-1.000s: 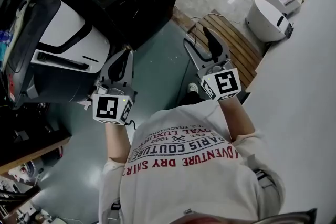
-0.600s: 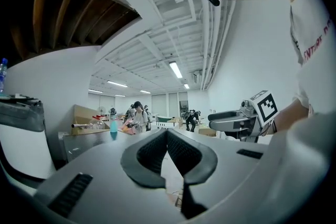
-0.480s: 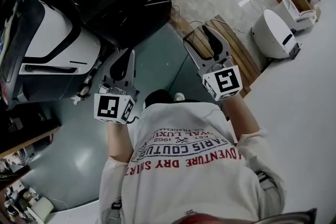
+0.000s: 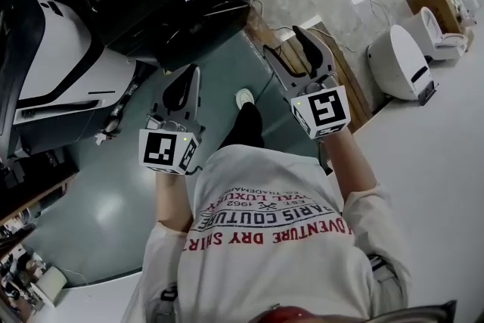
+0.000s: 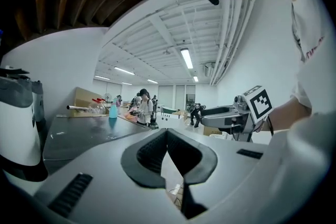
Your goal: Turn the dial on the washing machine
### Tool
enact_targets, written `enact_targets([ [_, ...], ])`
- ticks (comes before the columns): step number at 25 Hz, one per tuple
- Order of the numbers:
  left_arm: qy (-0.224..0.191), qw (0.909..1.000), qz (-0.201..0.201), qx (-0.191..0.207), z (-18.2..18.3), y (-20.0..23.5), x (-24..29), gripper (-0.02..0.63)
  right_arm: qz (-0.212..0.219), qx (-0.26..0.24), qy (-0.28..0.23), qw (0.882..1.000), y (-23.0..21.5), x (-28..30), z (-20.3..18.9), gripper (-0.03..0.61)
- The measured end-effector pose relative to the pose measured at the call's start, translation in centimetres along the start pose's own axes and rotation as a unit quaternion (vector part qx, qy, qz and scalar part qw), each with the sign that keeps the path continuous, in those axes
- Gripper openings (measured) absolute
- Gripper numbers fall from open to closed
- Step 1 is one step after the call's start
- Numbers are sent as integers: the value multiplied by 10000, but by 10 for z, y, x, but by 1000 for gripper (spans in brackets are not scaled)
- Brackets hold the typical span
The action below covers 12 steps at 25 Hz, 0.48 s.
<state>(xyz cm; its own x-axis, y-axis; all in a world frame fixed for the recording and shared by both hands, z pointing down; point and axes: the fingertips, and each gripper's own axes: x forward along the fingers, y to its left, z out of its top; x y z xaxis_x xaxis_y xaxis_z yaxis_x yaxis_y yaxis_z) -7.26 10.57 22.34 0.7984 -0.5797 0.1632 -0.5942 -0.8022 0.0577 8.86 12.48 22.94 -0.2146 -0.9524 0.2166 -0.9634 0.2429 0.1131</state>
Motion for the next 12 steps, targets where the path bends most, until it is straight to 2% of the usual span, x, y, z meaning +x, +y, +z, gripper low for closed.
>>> enact_targets([
  [7,-22,9993,193,-316,-12,62,96,15,239,-219,268,9991,-47,101,-11,273],
  [12,73,9969,432,-661,-33,109,135,15,444,-254,552,9972,-64,174,-34,273],
])
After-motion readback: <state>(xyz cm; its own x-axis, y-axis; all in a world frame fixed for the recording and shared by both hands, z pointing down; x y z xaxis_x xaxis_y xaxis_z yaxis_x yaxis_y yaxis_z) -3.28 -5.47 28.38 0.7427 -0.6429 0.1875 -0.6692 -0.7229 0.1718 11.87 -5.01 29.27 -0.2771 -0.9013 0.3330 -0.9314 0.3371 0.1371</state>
